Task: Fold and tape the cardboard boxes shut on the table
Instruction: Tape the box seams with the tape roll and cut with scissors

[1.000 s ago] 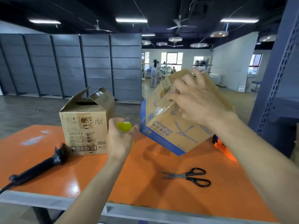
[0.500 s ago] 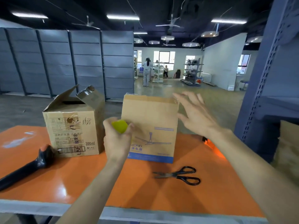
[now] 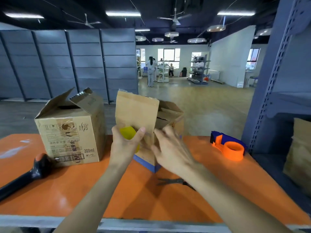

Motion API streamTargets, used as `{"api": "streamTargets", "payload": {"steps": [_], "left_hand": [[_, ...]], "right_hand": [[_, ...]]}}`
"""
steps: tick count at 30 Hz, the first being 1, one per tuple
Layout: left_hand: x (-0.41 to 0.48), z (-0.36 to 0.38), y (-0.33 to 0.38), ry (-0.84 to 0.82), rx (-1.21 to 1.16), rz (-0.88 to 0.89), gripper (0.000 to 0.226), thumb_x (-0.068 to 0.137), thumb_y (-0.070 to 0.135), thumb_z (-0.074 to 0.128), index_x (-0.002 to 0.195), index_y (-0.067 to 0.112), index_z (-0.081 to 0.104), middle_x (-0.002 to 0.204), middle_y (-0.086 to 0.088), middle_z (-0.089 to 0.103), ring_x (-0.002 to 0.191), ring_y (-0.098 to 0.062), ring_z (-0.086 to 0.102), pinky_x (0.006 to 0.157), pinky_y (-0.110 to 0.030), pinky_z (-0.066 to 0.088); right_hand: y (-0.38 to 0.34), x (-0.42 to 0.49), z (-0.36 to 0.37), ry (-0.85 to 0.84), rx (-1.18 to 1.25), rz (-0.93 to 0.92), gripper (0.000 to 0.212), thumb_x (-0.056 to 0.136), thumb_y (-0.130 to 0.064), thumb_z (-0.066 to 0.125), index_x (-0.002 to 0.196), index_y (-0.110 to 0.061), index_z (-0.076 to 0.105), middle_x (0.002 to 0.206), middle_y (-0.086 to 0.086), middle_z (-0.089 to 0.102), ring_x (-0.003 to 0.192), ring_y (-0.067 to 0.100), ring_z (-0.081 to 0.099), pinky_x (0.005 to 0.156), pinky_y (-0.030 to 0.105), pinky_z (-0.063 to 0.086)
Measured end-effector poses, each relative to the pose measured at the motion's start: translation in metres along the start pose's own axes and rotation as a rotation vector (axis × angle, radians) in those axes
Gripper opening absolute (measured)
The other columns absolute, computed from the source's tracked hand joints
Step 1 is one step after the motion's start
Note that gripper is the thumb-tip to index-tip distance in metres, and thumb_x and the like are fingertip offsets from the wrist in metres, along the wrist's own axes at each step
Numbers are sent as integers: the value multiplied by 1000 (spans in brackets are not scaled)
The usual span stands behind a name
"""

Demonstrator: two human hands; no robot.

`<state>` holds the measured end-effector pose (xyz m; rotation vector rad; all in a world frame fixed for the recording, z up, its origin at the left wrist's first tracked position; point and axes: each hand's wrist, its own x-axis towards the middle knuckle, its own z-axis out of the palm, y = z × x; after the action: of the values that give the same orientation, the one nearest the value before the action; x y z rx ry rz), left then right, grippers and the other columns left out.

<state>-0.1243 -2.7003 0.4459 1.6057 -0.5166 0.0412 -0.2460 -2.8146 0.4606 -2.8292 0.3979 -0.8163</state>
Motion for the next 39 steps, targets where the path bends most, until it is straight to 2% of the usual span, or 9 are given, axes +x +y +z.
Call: {"api": "streamTargets", "payload": {"steps": [3, 5, 10, 16, 20, 23, 29, 33, 39], "left_hand": [[-6, -6, 4, -7, -34, 3, 87, 55, 74, 77, 122, 28, 46, 102, 15, 59, 88, 15, 60, 65, -9, 47], [-8, -12, 4, 16, -46, -1, 85, 54, 72, 78, 120, 29, 46, 102, 14, 58, 81, 22, 57, 61, -4, 44], [-5, -21, 0, 42, 52, -43, 73, 68, 63, 82, 121, 29, 44, 99, 15, 56, 88, 8, 55, 71, -21, 44], [2, -15, 3, 68, 145, -78, 84, 70, 72, 78, 130, 24, 43, 101, 14, 55, 102, -21, 57, 85, -38, 49], [9, -10, 7, 84, 184, -76, 74, 75, 68, 76, 123, 24, 43, 99, 9, 57, 106, -29, 60, 95, -51, 52], [15, -8, 5, 83, 169, -85, 62, 77, 64, 76, 115, 27, 44, 94, 16, 53, 99, -26, 60, 92, -48, 53], [25, -17, 0, 57, 117, -56, 54, 79, 55, 80, 117, 28, 54, 98, 20, 50, 91, -8, 55, 72, -31, 47], [29, -22, 1, 47, 107, -15, 52, 79, 49, 83, 119, 28, 56, 100, 19, 54, 89, 5, 51, 63, -24, 41], [33, -28, -1, 67, 28, -11, 54, 82, 38, 84, 124, 20, 55, 101, 18, 51, 88, 9, 47, 65, -17, 37]], "right_hand": [[-30, -4, 11, 77, -44, -86, 34, 98, -29, 56, 127, -13, 50, 112, 5, 40, 111, 27, 45, 72, 39, 45], [-36, -3, 14, 98, -30, -151, 37, 98, -24, 57, 132, -10, 49, 114, 6, 42, 112, 25, 45, 73, 34, 43], [-18, -4, 4, 77, 33, -211, 46, 98, -16, 53, 144, -18, 49, 121, 2, 51, 116, 23, 48, 90, 40, 50], [50, -7, -34, 308, -36, 34, 41, 93, -7, 59, 130, -20, 66, 122, 1, 51, 117, 21, 46, 80, 41, 57], [87, -10, -48, 154, -68, 205, 46, 97, -18, 59, 141, -31, 58, 151, 2, 40, 138, 26, 33, 98, 43, 49], [94, -14, -46, 6, -3, 231, 54, 101, -21, 55, 152, -31, 43, 151, -4, 50, 137, 24, 46, 108, 40, 44], [89, -18, -37, 135, 54, 154, 48, 97, -20, 60, 141, -35, 47, 149, -7, 47, 136, 21, 40, 102, 42, 47], [86, -10, -39, 28, 101, 128, 54, 99, -27, 58, 149, -39, 42, 156, -9, 40, 137, 18, 44, 107, 43, 46], [82, -8, -37, 100, 123, 129, 48, 102, -10, 52, 148, -24, 52, 151, -7, 46, 128, 16, 54, 106, 25, 41]]}}
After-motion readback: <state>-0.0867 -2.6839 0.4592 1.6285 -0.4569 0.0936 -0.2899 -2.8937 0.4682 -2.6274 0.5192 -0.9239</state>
